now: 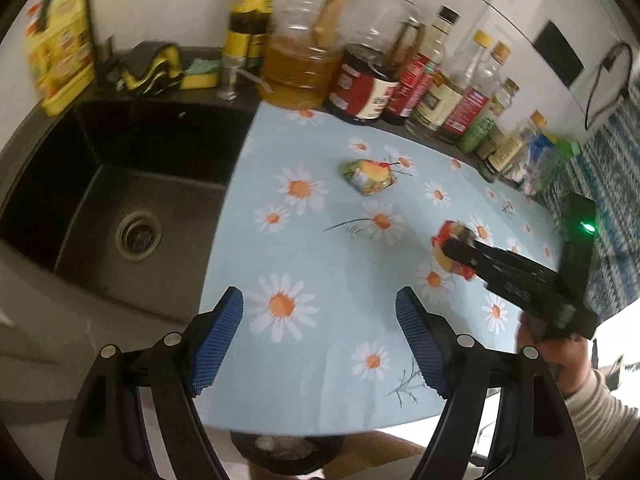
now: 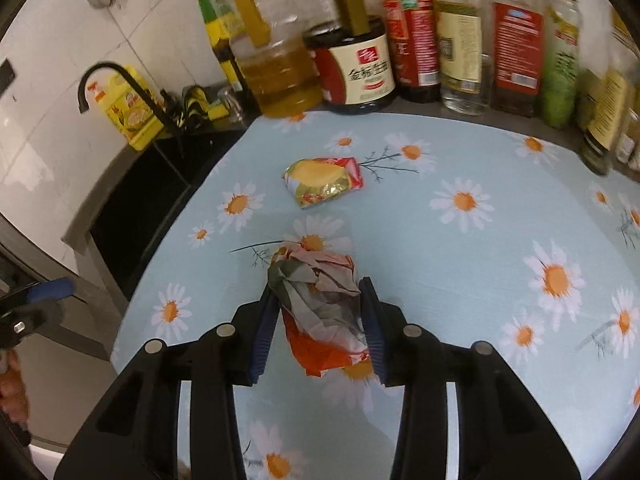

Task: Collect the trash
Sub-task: 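Grasp the orange wrapper with the right tool while the left grasps the yellow snack packet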

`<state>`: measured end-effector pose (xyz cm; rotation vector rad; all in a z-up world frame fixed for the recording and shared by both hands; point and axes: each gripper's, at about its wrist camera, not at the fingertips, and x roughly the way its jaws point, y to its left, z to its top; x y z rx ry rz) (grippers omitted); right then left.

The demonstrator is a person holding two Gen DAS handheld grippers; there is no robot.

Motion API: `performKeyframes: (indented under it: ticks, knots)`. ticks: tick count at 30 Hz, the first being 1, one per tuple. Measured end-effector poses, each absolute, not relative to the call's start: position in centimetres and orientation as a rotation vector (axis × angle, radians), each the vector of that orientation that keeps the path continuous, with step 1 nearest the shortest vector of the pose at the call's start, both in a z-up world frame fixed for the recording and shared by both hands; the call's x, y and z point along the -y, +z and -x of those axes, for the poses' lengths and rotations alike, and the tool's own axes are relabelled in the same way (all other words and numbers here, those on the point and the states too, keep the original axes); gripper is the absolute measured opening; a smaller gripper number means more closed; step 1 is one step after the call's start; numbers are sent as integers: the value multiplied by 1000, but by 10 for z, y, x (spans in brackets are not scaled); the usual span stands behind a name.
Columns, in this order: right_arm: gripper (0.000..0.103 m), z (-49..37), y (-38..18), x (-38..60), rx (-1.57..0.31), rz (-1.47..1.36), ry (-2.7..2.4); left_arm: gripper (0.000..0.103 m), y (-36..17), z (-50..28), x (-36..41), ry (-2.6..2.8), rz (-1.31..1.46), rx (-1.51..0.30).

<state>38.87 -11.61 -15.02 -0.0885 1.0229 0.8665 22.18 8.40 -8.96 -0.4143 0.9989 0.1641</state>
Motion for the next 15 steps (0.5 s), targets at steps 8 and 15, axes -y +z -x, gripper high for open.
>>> performKeyframes:
  ticks: [8, 15]
  knots:
    - [41, -377, -132, 169, -996, -29, 838, 76, -91, -290, -62, 88, 259, -1056]
    - [41, -373, -136, 206, -1013, -105, 782, 76, -102, -345, -42, 29, 148, -1103]
